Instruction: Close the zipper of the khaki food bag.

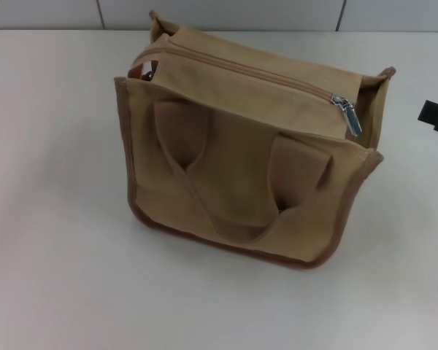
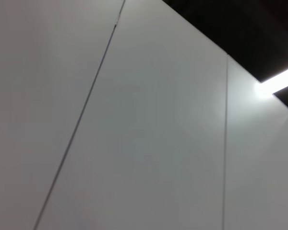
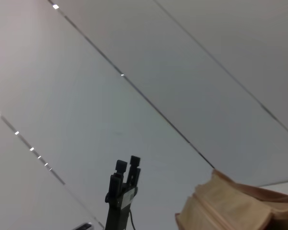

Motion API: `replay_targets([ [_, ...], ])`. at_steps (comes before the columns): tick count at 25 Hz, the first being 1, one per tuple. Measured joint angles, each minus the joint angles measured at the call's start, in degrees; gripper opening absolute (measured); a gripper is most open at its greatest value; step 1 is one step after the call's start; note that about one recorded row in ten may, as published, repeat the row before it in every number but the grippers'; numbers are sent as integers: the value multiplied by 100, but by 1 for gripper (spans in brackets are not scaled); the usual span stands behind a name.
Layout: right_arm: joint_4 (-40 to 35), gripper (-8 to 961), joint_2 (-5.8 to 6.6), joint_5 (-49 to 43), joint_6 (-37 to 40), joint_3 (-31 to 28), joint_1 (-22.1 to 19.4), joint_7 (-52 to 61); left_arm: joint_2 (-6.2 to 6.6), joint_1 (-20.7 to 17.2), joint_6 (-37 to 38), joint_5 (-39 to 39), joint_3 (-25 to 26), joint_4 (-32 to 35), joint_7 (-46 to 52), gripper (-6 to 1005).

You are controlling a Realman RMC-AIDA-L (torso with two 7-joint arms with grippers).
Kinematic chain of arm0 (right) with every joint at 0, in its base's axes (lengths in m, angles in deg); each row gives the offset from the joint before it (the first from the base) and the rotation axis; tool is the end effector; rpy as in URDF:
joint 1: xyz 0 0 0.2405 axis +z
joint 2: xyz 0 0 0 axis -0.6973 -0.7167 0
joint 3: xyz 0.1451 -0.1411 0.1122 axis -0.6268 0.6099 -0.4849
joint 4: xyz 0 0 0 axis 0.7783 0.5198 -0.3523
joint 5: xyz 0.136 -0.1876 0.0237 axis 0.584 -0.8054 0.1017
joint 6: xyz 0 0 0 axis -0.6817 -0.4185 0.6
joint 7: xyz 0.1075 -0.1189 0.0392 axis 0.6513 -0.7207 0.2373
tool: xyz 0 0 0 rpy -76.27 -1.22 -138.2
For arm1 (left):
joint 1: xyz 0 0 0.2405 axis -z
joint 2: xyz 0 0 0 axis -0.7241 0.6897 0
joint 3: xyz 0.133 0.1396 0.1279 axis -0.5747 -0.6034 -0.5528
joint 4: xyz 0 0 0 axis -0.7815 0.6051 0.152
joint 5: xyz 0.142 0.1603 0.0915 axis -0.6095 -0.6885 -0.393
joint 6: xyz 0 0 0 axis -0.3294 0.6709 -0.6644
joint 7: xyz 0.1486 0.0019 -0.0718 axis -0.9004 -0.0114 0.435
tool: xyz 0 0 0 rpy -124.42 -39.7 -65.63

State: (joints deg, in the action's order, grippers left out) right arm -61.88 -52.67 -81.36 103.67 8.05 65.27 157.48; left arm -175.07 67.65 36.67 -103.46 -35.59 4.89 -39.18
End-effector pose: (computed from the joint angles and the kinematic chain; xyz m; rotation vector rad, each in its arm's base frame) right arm 0.2577 0.2830 0.0822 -2.5296 1.1478 1.3804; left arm -0.2576 0.3084 0.0740 -1.6744 -0.2834 -1.5266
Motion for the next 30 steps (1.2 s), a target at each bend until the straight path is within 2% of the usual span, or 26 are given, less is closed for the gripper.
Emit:
replay_targets([
  [3, 0, 752, -1, -1, 204, -4, -4, -272, 37, -22, 312, -425, -16, 52, 502, 770],
  [6, -15, 752, 25, -8, 456, 3, -40, -699, 72, -58, 556, -1473, -19, 431, 1008, 770],
  [7, -24, 752, 31, -10, 649, -13, -95, -1126, 73, -85, 695, -2264, -19, 777, 1223, 770],
  [8, -24, 752, 31, -10, 649, -13, -95, -1126, 73, -85, 695, -2264, -19, 777, 1223, 770],
  [11, -28, 752, 14, -14, 831, -7, -211, -1792, 68, -94, 981, -3482, -23, 1239, 1362, 770],
  [13, -27, 752, -22, -58, 873, 21, -267, -2232, 61, -95, 1030, -3744, -27, 1346, 1395, 770],
  [14, -26, 752, -61, -144, 883, 32, -283, -2504, 55, -110, 1074, -4197, -75, 1524, 1465, 770],
  [15, -25, 752, -97, -221, 887, 35, -289, -2689, 55, -110, 1074, -4197, -75, 1524, 1465, 770],
  [18, -24, 752, -253, -533, 739, 23, -290, -3163, 68, -151, 1027, -4820, -284, 1602, 1313, 770],
  [19, -19, 752, -343, -820, 659, 50, -272, -3483, 68, -158, 1005, -4997, -294, 1586, 1192, 770],
  [25, 8, 752, -483, -1571, 573, 107, -253, -4295, 32, -301, 891, -5327, -251, 1546, 798, 770],
  [30, 464, 752, -540, -1909, -74, 153, -255, -4882, 27, -328, 617, -5345, -300, 1246, 440, 770],
])
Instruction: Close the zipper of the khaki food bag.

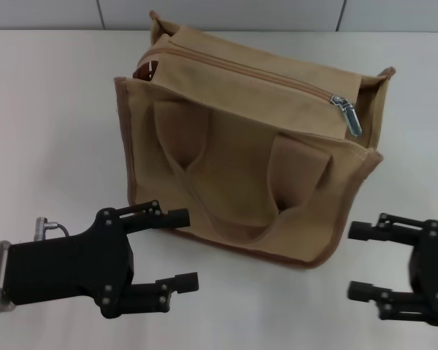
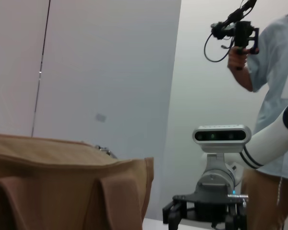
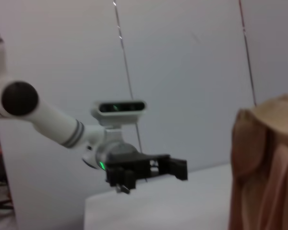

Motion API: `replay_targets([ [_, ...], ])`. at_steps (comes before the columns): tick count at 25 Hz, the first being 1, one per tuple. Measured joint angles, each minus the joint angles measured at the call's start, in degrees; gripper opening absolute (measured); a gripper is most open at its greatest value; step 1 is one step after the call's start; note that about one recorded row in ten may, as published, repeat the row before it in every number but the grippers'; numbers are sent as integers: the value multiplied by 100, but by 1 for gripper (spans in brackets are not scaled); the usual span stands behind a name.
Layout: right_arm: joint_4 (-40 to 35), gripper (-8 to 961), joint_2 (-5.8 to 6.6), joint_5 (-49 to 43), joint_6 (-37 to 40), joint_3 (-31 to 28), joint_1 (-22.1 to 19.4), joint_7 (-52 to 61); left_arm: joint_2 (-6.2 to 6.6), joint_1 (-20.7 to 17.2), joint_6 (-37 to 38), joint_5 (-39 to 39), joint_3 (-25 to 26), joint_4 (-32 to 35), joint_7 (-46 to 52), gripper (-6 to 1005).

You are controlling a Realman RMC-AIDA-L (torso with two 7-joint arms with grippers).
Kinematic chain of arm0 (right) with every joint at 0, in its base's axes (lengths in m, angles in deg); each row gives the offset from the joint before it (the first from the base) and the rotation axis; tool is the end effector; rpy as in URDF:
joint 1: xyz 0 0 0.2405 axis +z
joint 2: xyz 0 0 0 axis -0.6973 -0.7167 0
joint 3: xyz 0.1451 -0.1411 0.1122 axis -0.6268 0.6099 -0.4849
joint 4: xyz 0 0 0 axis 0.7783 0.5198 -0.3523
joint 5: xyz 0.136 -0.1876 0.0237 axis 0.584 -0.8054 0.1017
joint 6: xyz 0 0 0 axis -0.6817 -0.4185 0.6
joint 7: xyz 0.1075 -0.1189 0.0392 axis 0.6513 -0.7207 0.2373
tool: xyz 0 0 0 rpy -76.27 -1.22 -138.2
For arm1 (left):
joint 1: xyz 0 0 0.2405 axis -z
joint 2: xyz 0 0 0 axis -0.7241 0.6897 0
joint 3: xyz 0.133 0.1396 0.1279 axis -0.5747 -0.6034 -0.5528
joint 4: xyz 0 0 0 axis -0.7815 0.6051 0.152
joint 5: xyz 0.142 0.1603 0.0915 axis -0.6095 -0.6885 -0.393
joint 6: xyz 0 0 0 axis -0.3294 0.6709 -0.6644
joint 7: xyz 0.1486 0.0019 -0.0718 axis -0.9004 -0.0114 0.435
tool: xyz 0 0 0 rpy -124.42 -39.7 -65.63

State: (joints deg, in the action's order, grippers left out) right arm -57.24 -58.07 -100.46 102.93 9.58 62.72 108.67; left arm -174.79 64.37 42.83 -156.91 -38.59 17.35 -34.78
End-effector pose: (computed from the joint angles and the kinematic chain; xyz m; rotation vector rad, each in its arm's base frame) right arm 0.2768 0.2308 -0.0007 -2.8115 0.3242 1.0500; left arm -0.2565 0.2323 -0.0187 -2.7954 -0.2439 -1.1839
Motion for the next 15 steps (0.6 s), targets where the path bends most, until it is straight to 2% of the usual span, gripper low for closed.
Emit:
replay_targets([
  [7, 638, 752, -10, -73, -637, 500, 209, -319, -12, 33, -83, -5, -8, -271, -294, 770],
  [15, 708, 752, -21, -81, -839, 641, 231, -385, -22, -25, -103, -9, -21, -332, -324, 770],
])
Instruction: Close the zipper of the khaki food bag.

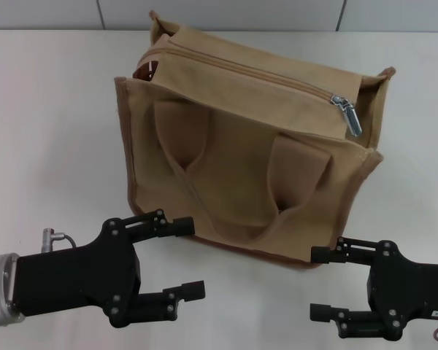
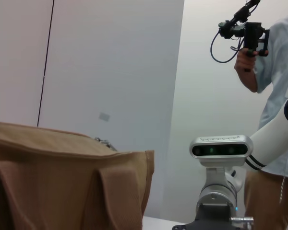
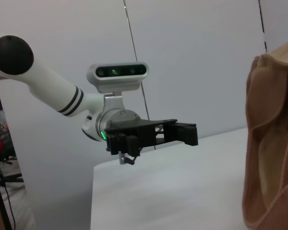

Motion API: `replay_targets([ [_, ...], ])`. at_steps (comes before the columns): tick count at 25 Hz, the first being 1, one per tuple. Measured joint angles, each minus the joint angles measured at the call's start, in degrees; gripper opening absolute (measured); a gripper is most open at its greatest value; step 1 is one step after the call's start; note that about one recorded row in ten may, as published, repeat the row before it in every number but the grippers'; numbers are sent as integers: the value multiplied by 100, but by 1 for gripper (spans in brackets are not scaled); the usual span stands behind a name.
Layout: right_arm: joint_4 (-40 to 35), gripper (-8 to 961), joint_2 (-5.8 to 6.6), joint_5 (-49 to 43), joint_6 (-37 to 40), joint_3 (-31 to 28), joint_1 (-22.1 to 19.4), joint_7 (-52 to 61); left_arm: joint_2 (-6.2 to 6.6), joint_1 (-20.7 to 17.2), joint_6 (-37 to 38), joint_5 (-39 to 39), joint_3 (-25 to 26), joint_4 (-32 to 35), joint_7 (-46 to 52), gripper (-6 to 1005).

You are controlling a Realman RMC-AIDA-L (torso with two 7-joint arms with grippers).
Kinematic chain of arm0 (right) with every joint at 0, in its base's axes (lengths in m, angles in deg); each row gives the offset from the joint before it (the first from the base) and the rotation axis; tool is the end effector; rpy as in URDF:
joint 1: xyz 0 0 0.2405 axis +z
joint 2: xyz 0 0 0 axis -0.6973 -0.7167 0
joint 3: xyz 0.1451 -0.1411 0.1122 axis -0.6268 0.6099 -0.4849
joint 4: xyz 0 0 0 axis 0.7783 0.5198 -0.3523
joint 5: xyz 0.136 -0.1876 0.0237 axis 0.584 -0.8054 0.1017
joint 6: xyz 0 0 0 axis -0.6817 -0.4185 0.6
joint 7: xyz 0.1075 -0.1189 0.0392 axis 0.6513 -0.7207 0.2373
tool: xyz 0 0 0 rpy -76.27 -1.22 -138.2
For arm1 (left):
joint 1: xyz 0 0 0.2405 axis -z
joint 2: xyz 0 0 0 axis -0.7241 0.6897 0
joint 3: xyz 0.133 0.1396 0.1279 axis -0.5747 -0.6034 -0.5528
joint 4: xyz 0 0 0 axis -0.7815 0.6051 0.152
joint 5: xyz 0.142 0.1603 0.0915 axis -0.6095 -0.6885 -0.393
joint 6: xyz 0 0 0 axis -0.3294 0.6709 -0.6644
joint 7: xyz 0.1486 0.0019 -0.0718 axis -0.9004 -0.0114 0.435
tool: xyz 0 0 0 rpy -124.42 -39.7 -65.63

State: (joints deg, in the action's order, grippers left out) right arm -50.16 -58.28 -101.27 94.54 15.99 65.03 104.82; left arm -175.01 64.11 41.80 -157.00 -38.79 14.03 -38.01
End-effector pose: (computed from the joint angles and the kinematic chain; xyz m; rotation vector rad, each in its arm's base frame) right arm 0.2775 0.2319 -0.0421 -2.8998 0.3433 0.9534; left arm -0.2601 0.2250 -0.0289 -2.7755 -0.2552 -1.1931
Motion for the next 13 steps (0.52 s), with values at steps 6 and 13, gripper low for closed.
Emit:
replay_targets([
  [6, 5, 752, -8, -5, -26, 73, 12, -8, -3, 10, -111, -4, 0, -153, -2, 770],
  [13, 7, 752, -12, -6, -131, 77, 30, -12, -1, -5, -112, -4, -1, -158, -5, 770],
])
